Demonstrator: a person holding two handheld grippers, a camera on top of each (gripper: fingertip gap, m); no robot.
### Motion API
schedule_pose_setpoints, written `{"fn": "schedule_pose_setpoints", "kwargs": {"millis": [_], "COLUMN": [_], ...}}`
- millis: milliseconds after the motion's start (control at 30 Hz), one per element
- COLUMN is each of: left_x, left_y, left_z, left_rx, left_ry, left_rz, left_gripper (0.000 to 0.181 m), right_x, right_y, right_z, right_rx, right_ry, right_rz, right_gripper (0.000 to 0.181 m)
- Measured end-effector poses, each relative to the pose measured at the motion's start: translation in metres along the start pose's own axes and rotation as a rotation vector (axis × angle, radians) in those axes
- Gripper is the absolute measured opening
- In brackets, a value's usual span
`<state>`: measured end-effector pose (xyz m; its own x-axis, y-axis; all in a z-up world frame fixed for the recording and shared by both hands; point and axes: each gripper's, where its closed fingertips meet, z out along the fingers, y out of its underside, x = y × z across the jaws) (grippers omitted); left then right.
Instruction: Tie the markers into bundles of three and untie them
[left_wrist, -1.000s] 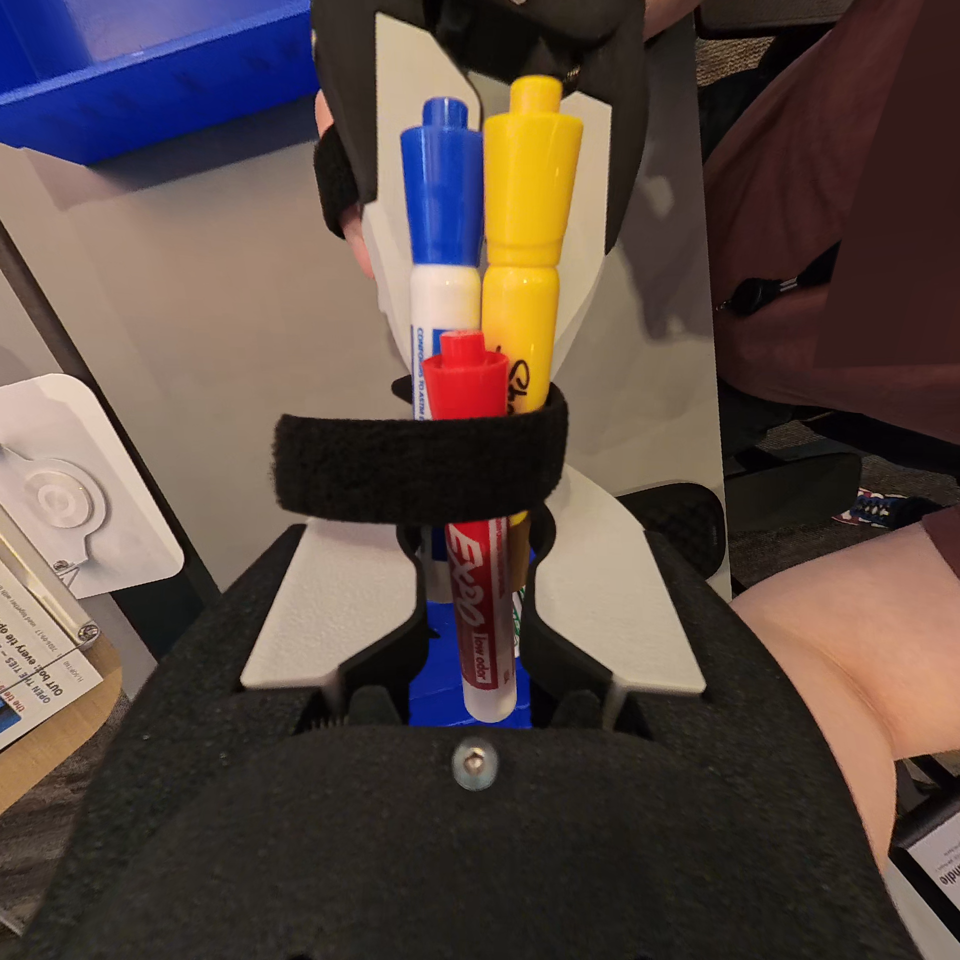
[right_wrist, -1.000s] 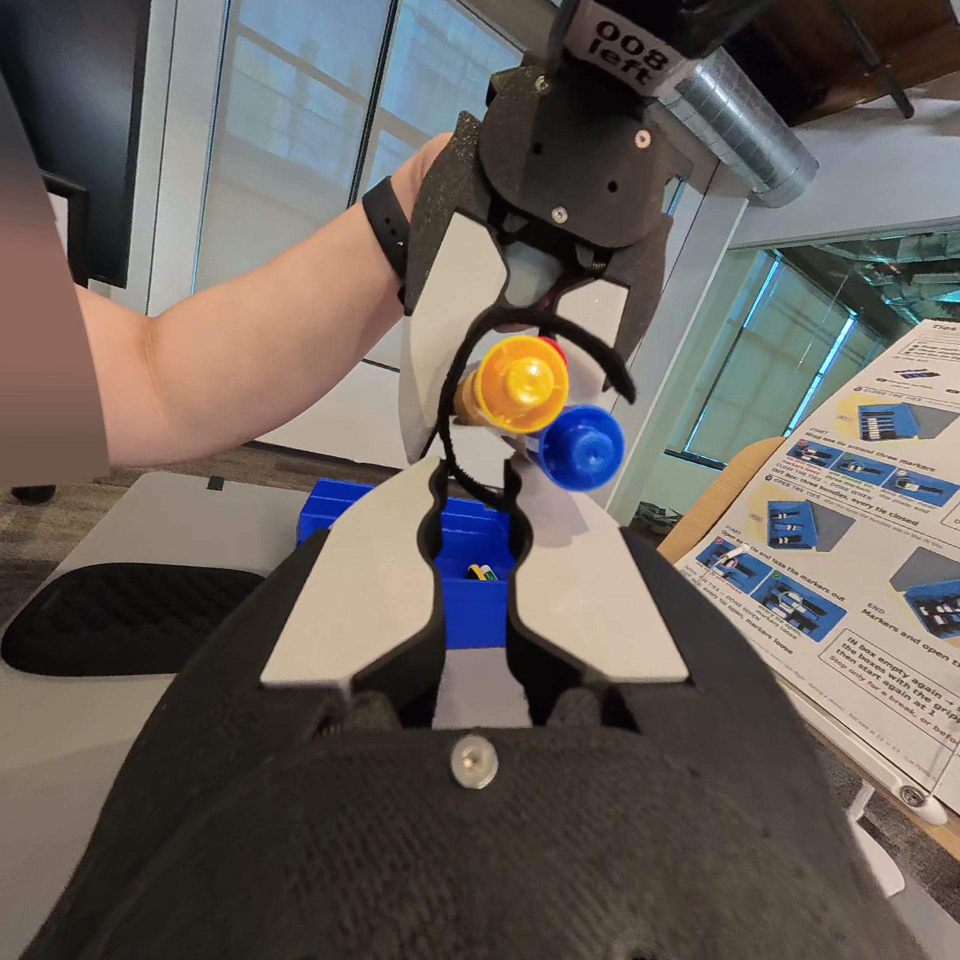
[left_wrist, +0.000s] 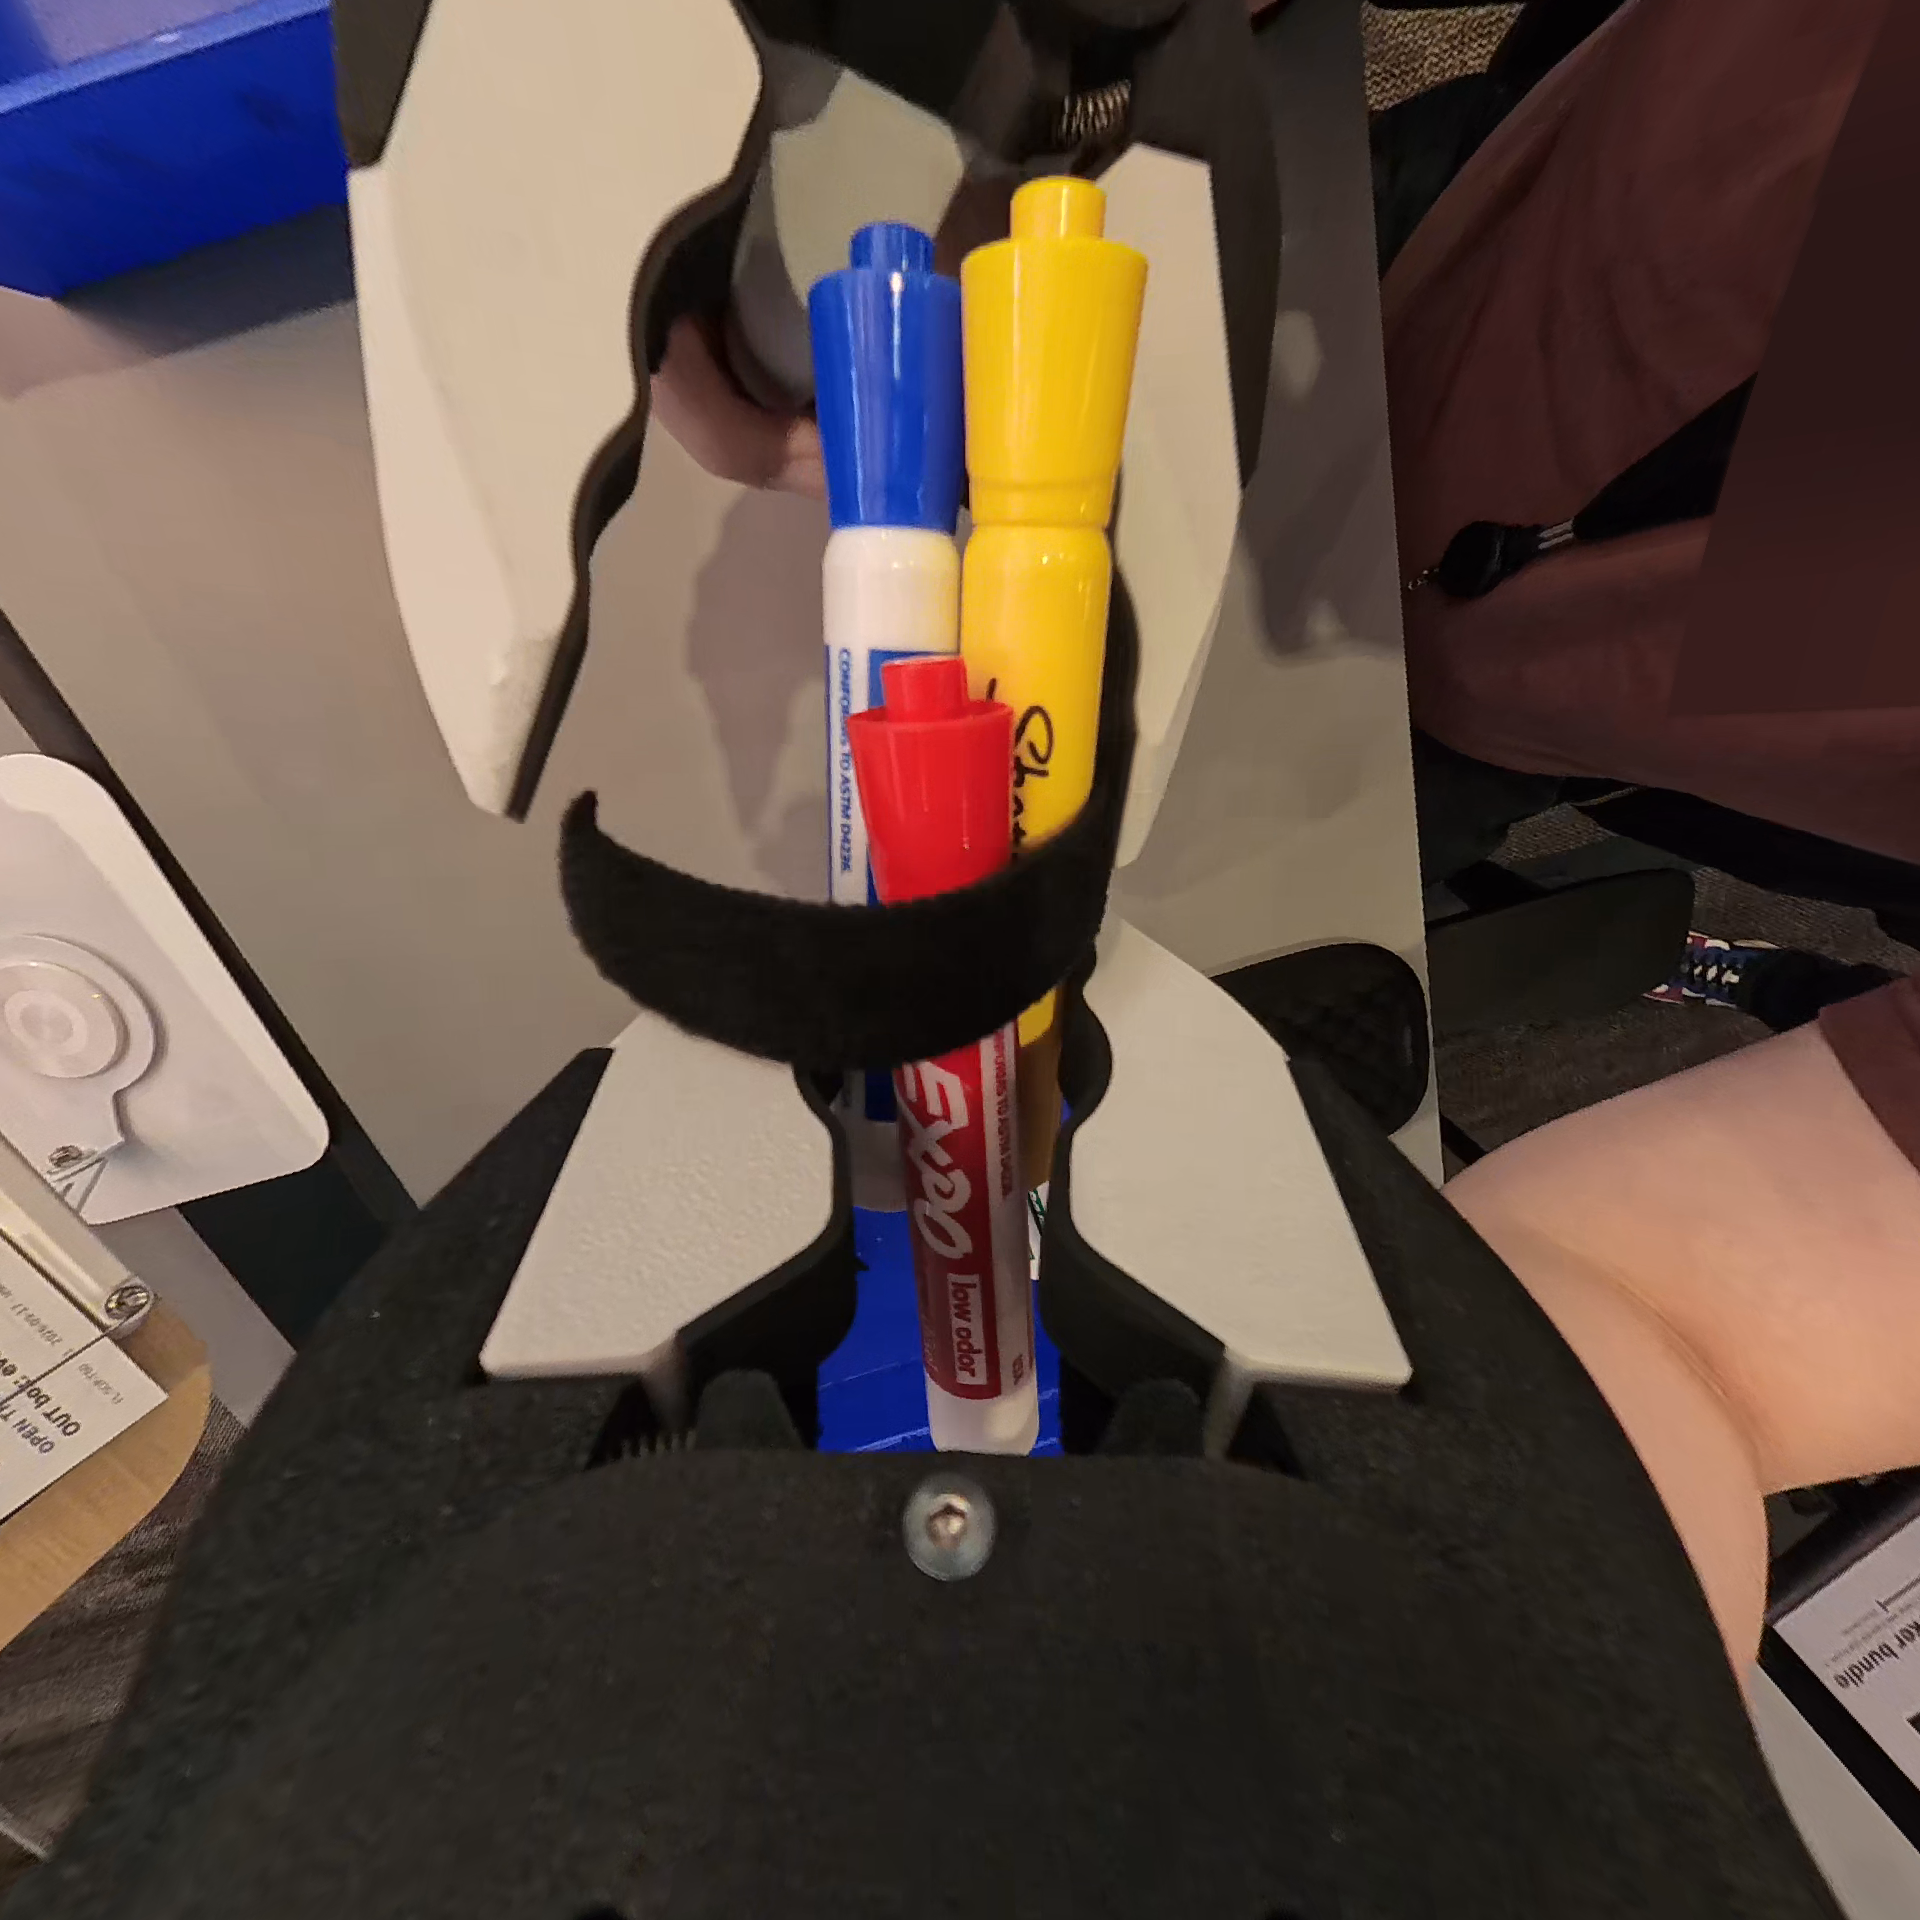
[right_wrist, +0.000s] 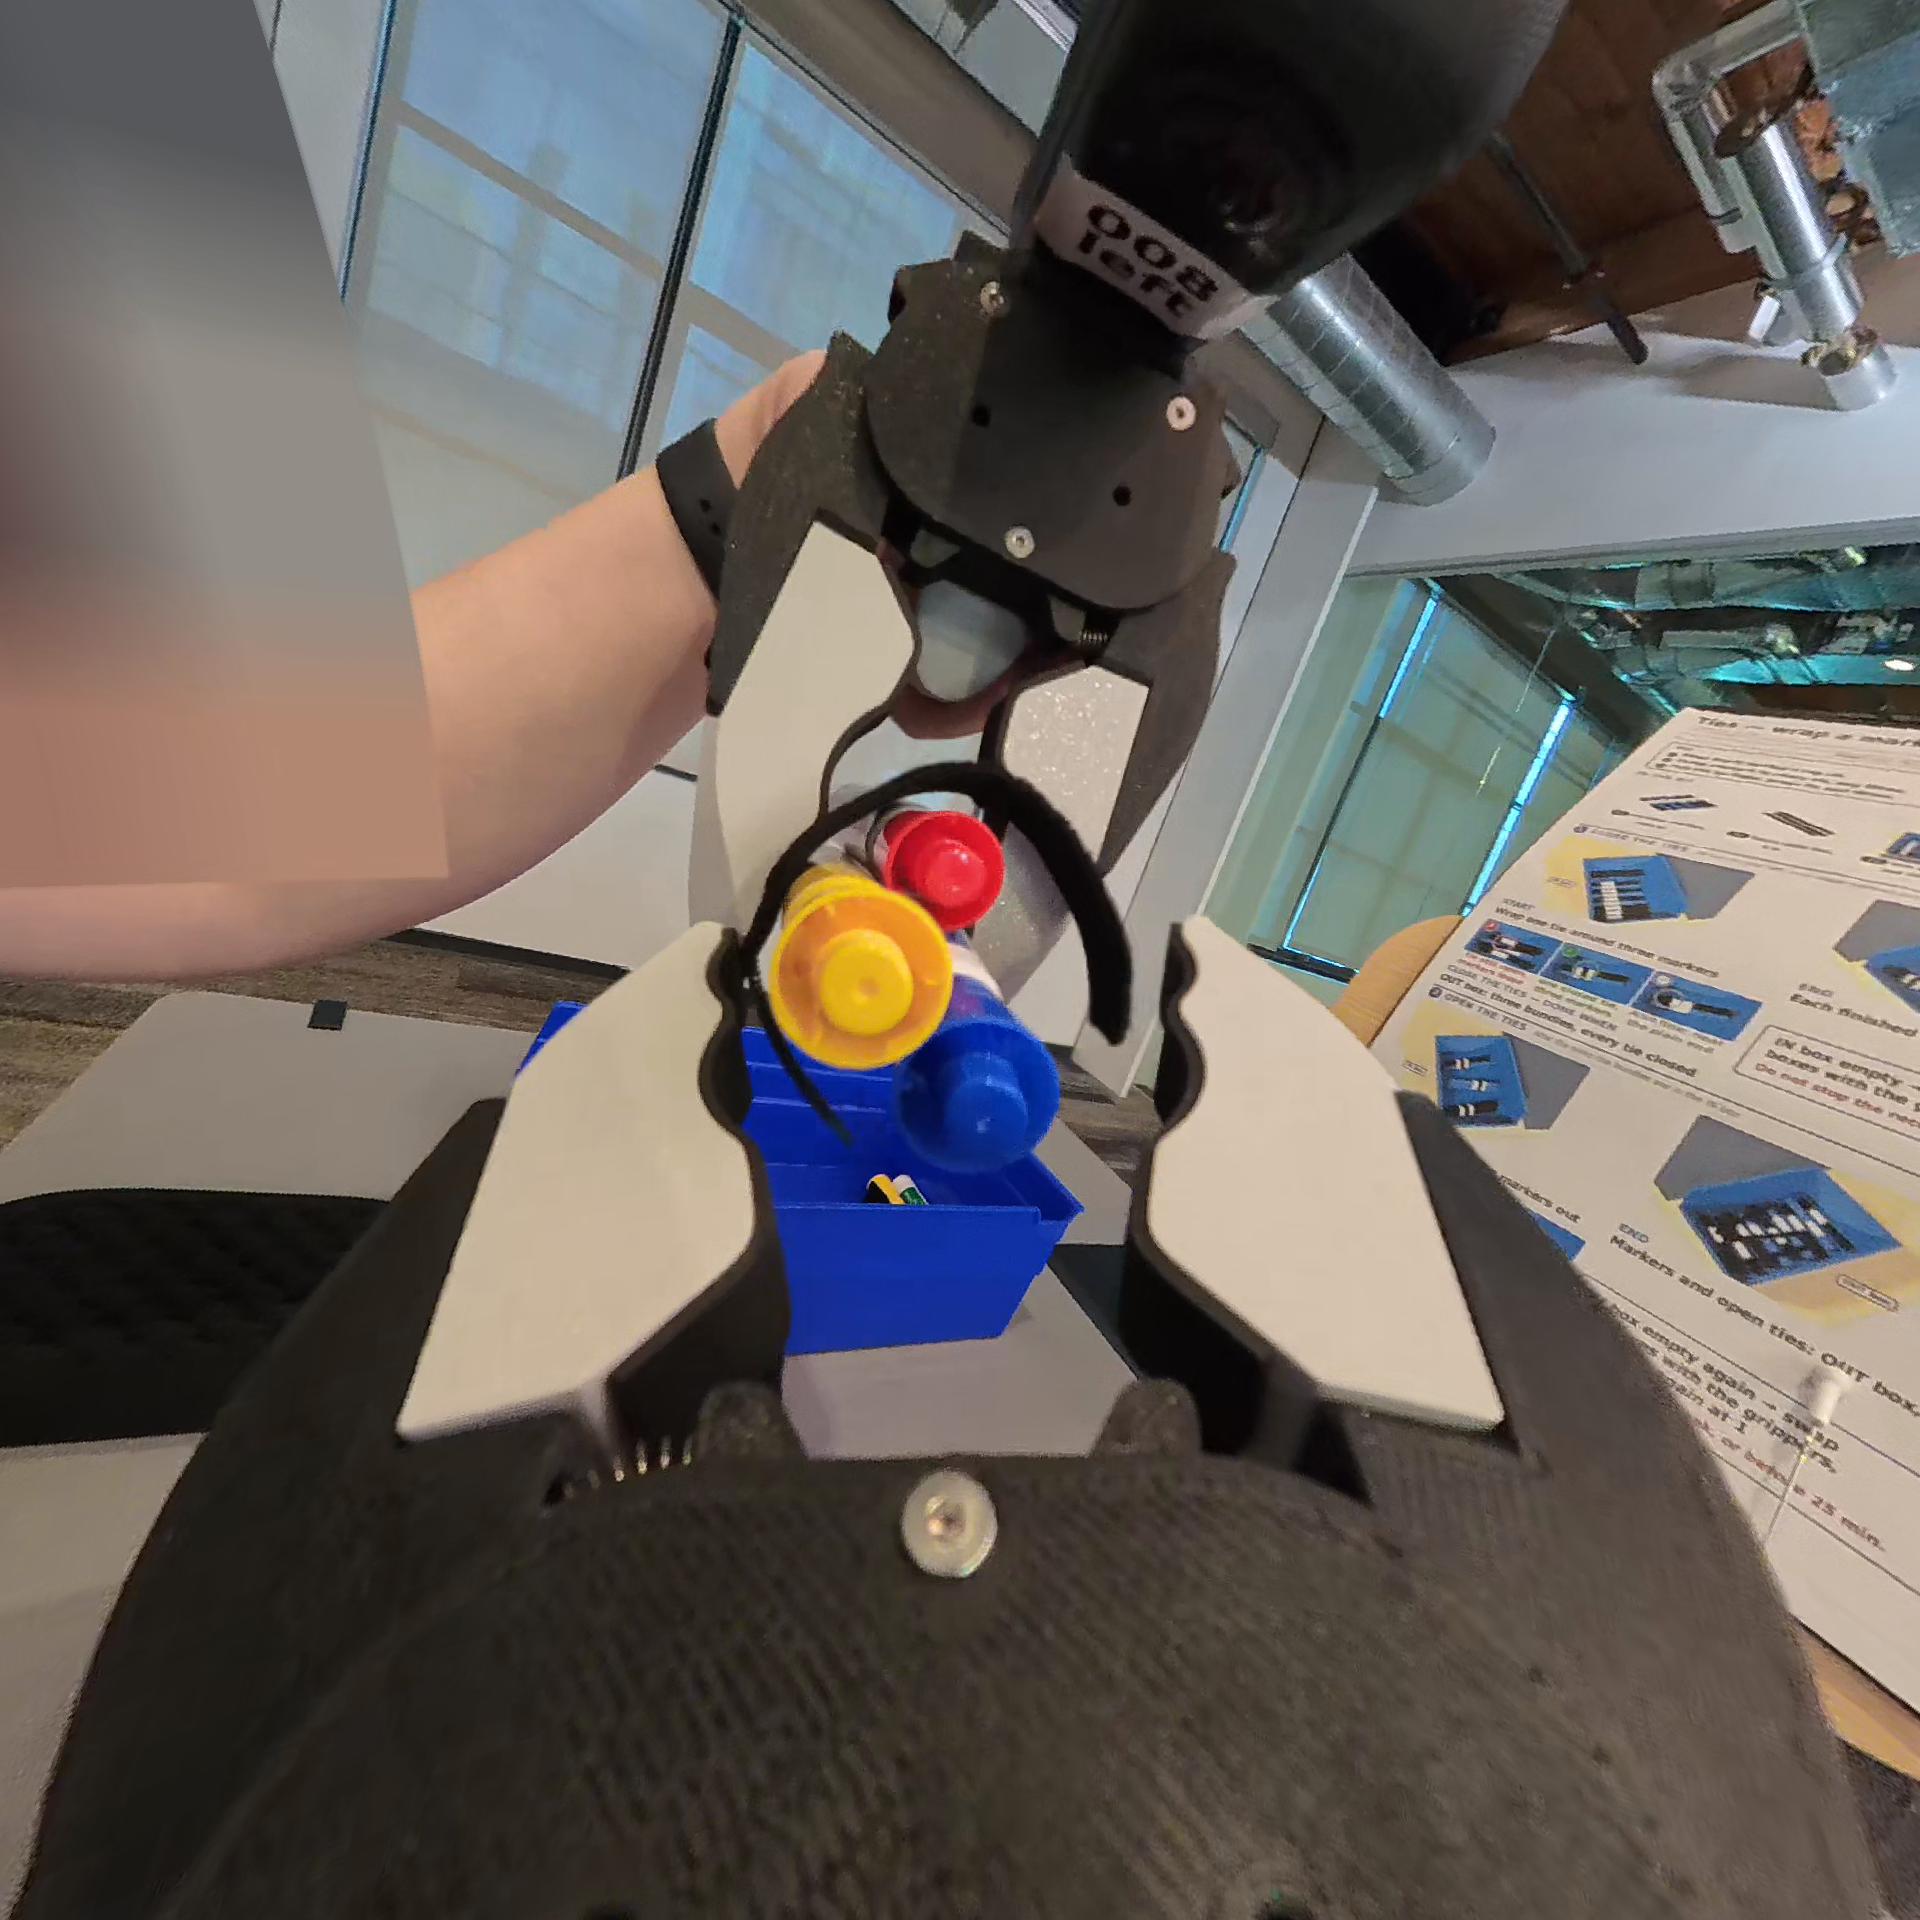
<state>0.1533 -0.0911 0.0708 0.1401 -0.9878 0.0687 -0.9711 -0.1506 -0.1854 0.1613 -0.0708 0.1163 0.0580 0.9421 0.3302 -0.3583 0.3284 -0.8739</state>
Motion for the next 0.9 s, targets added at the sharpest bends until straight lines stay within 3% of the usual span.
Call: {"fn": "schedule_pose_setpoints", "kwargs": {"millis": [333,733,900], "left_x": [0.001,0.002,0.001], "left_y": [-0.002,-0.002,0.0], "left_z": [0.004,0.007,0.007], "left_rx": [-0.013,-0.02,-0.023], "left_ry": [0.007,0.011,0.006], "left_rz": [0.008,0.01,0.004], "left_gripper": [0.039,0.039,0.039], "right_x": [-0.01,-0.01,-0.012], "right_y": [0.003,0.012,0.014], "right_z": [0.0,0.005,0.006], "right_rx": [-0.022,-0.07,-0.085], "right_ry": [-0.084,-0.108,-0.118], "right_rz": [0.019,0.095,0.119], "right_gripper": [0.061,0.074,0.067]}}
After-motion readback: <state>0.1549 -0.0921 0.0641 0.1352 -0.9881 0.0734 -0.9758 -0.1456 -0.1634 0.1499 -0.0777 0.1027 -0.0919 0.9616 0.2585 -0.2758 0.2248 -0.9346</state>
